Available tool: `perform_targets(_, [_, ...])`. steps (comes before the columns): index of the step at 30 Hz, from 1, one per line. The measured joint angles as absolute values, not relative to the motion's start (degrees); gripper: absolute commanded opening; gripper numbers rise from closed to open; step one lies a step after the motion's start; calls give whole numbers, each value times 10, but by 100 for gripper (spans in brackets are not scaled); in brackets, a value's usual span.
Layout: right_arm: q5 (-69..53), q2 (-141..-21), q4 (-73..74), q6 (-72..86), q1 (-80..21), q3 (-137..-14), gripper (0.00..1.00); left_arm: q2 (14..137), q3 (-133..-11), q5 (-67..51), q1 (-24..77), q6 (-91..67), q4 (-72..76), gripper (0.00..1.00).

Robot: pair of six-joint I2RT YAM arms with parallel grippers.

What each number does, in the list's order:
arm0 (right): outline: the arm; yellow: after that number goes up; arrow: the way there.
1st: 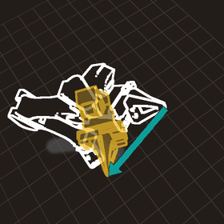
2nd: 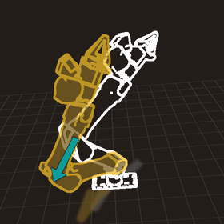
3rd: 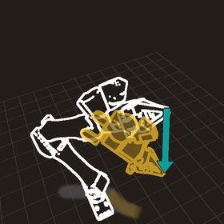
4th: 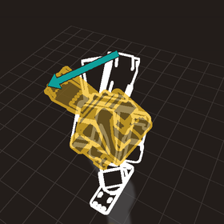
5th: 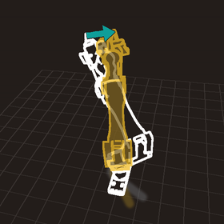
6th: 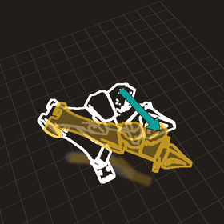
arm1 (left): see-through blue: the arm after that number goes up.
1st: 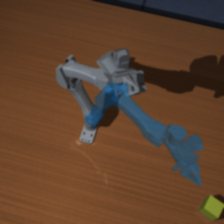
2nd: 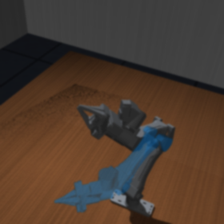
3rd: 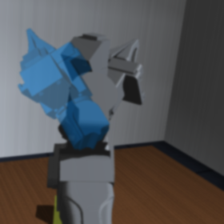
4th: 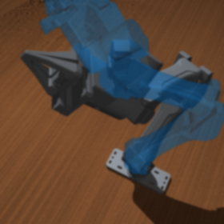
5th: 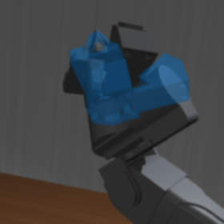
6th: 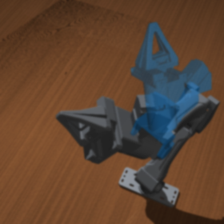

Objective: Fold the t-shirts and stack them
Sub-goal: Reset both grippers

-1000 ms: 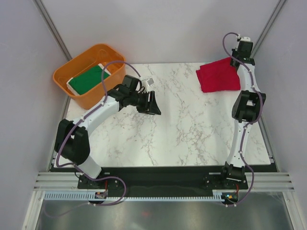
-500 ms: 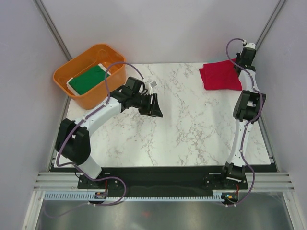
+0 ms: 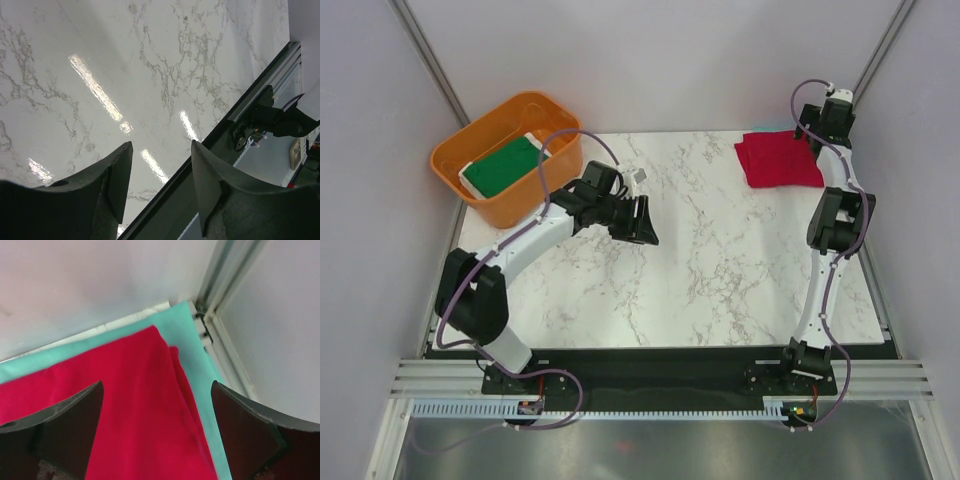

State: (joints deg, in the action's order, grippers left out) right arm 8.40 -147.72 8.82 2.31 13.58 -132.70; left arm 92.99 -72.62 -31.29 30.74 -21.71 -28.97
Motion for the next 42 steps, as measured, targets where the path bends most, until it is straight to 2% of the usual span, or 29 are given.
perform_targets(5, [86, -1354, 175, 84, 129, -1257, 98, 876, -732, -272, 307, -211, -299, 59])
perform_targets(11, [10, -1026, 233, 186, 87, -1034, 98, 779, -768, -251, 307, -206, -298, 59])
perform_targets(18, [-103, -781, 289, 229, 14, -852, 98, 683, -778, -245, 307, -204, -297, 60])
perform_targets(19, [-110, -762, 300, 230, 10, -835, 98, 675, -778, -237, 307, -204, -297, 99])
perform_targets(24, [-149, -661, 334, 246, 4, -719, 98, 648, -762, -179, 306, -200, -295, 100])
perform_targets(29, [-166, -604, 359, 248, 5, -641, 98, 646, -734, -174, 306, -203, -297, 100])
perform_targets(42, [-167, -544, 368, 255, 5, -647, 98, 600, -693, -198, 306, -203, -299, 99])
